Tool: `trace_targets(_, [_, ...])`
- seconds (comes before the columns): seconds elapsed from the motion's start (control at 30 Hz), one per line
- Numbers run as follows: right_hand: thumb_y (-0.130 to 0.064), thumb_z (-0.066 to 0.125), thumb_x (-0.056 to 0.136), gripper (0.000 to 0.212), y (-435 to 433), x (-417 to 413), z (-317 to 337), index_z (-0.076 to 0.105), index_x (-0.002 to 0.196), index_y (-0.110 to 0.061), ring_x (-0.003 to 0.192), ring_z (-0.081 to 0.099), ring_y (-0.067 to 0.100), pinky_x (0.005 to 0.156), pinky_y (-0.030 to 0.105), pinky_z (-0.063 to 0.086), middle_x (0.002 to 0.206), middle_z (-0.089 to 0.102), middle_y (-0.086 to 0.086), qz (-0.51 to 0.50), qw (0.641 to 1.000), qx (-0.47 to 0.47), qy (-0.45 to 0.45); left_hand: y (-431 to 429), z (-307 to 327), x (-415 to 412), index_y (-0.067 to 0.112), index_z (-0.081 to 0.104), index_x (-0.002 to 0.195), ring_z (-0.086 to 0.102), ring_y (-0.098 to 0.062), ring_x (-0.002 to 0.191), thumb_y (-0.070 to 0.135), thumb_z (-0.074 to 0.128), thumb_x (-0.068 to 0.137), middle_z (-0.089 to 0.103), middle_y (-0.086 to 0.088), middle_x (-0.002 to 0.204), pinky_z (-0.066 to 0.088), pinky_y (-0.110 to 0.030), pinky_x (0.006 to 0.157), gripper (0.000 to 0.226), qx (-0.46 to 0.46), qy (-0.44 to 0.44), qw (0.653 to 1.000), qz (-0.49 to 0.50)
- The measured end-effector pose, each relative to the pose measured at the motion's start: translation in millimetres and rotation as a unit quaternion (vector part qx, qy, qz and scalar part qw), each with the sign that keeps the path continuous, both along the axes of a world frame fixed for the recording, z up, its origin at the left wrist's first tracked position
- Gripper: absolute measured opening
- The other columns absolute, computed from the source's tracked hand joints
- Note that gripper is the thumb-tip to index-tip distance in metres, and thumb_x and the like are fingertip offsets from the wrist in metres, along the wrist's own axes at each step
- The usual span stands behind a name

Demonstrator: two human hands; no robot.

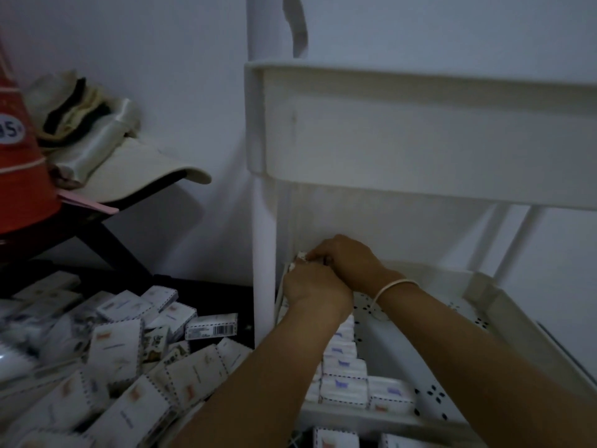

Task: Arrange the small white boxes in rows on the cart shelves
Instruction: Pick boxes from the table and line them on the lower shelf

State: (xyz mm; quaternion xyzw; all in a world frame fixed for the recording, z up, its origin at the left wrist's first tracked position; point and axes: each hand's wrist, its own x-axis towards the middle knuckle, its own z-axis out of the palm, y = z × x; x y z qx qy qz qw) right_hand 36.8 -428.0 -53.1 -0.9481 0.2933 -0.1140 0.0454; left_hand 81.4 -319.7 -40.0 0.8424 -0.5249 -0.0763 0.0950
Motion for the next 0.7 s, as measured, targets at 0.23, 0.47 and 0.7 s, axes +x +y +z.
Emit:
trace_targets(0.23, [0.003,0.05,0.09,0.048,11,-31,-3,0.052,0.136,-0.01,0.127,0.048,0.026,0.105,0.027,0.032,0.14,0.051,0.011,-0.161,0.973,0.078,-0.143,3,7,2,0.004,0.051,0.13,0.047,-0.022,0.128,0.02,0.043,0.101,0.05,-0.011,0.139,0.038,-0.03,0.103,0.034,0.027,0.045,0.999,0.013])
trace_targets(0.47, [-0.003,0.059,0.089,0.039,27,-24,-6,0.06,0.128,-0.007,0.122,0.053,0.026,0.103,0.028,0.039,0.134,0.055,0.013,-0.158,0.974,0.123,-0.106,15,7,-1,0.016,0.063,0.095,0.063,-0.024,0.096,0.035,0.051,0.088,0.065,-0.005,0.102,0.039,-0.032,0.068,0.024,-0.072,-0.034,0.997,0.023])
trace_targets(0.7, [-0.001,0.054,0.091,0.038,17,-36,-13,0.054,0.128,-0.005,0.115,0.056,0.033,0.101,0.047,0.046,0.131,0.055,0.019,-0.192,0.901,0.285,-0.265,11,7,5,0.007,0.058,0.12,0.056,-0.023,0.116,0.021,0.044,0.095,0.058,-0.009,0.128,0.046,-0.03,0.087,0.031,0.014,0.052,0.997,0.055])
